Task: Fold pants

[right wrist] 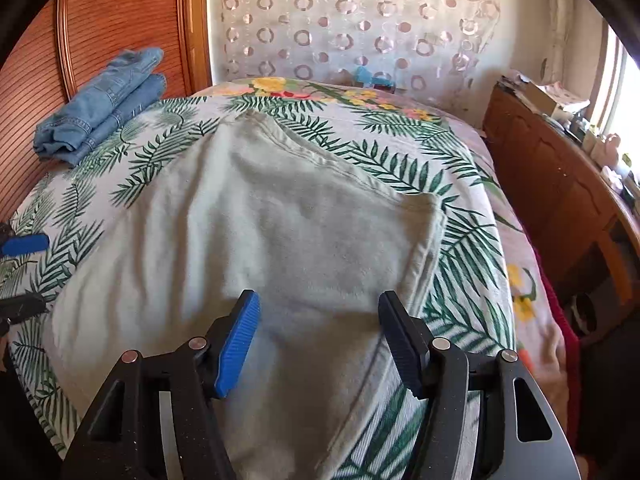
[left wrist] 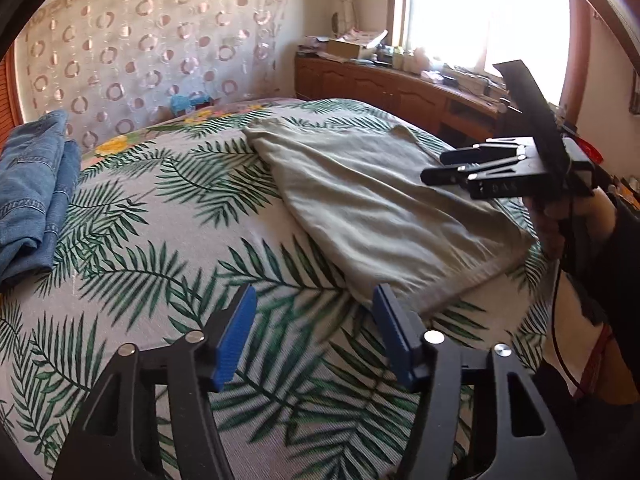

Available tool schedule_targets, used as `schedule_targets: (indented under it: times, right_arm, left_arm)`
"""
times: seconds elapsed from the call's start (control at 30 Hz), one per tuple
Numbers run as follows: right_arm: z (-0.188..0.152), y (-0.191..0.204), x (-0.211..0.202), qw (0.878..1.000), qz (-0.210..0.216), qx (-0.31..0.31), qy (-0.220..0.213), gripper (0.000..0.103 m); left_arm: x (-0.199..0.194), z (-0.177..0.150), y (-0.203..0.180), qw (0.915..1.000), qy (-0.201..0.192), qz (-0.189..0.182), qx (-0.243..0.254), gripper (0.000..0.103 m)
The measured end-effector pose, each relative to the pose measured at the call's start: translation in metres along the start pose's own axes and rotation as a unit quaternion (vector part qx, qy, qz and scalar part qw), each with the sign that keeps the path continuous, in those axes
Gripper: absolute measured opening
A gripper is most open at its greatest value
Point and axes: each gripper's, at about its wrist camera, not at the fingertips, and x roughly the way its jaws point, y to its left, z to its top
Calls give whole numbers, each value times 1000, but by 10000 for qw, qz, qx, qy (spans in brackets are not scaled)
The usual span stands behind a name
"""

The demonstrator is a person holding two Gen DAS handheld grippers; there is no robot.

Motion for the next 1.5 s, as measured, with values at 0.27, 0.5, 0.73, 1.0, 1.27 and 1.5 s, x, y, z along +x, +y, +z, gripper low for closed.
schedule_targets:
  times: [0.27, 0.5, 0.73, 1.0, 1.27, 1.5]
  right_arm:
    - [-44, 7, -58, 9985, 185, 385, -353, 60]
    - [-78, 8, -81, 9966, 146, 724, -378, 59]
    - [-83, 15, -91, 9964, 186, 718, -410, 58]
    - [-89, 16, -88, 9961, 262, 774, -336, 58]
    - [-89, 19, -88, 9956, 327, 815, -318, 58]
    - [-90, 17, -80, 9943, 237, 1016, -234, 49]
  left_arm:
    - [-10, -9, -18, 9993, 142, -268, 197, 57]
    - [4, -9, -27, 9976, 380, -495, 309, 39]
    - [12, -1, -34, 9971, 386, -484, 442, 39]
    - [0, 0, -42, 9966, 120, -549, 600, 14]
    - [-5, -1, -39, 9971, 125, -545, 520, 14]
    - [0, -5, -36, 9974, 179, -569, 395, 14]
